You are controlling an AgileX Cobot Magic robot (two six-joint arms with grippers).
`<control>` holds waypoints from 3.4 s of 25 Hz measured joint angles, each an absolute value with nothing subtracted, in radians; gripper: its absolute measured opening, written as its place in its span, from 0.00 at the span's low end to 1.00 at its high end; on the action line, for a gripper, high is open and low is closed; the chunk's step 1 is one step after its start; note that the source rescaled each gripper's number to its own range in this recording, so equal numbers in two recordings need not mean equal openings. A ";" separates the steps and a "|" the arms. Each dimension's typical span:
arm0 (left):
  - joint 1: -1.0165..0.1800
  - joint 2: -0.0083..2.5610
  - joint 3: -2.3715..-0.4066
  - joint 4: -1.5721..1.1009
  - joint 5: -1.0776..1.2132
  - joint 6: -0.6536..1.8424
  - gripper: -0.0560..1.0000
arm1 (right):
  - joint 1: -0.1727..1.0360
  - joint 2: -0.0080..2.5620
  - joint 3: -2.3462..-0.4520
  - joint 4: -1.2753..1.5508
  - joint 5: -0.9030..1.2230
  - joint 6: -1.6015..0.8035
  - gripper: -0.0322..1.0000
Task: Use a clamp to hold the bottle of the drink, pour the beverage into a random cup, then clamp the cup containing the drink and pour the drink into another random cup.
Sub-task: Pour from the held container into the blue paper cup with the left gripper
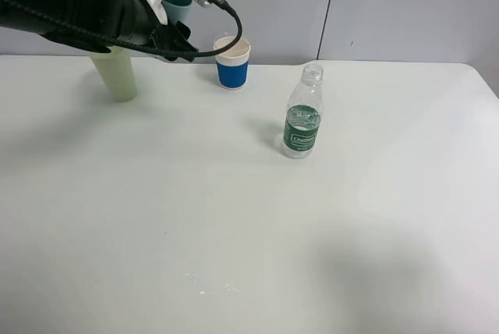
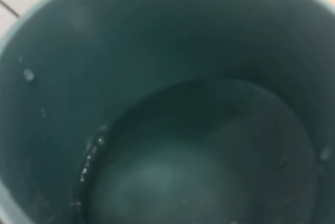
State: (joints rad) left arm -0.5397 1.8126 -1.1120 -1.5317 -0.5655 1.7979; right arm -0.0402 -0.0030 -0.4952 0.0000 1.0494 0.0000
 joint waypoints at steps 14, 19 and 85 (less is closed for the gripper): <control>-0.540 2.031 -1.384 -1.703 -0.814 2.063 0.08 | -0.040 -0.003 -0.495 0.000 1.049 0.000 1.00; -0.540 2.084 -1.455 -1.730 -0.826 2.108 0.08 | -0.040 -0.003 -0.495 0.000 1.049 0.000 1.00; -0.584 2.333 -1.761 -1.532 -0.909 2.322 0.08 | -0.040 -0.003 -0.495 0.000 1.049 0.000 1.00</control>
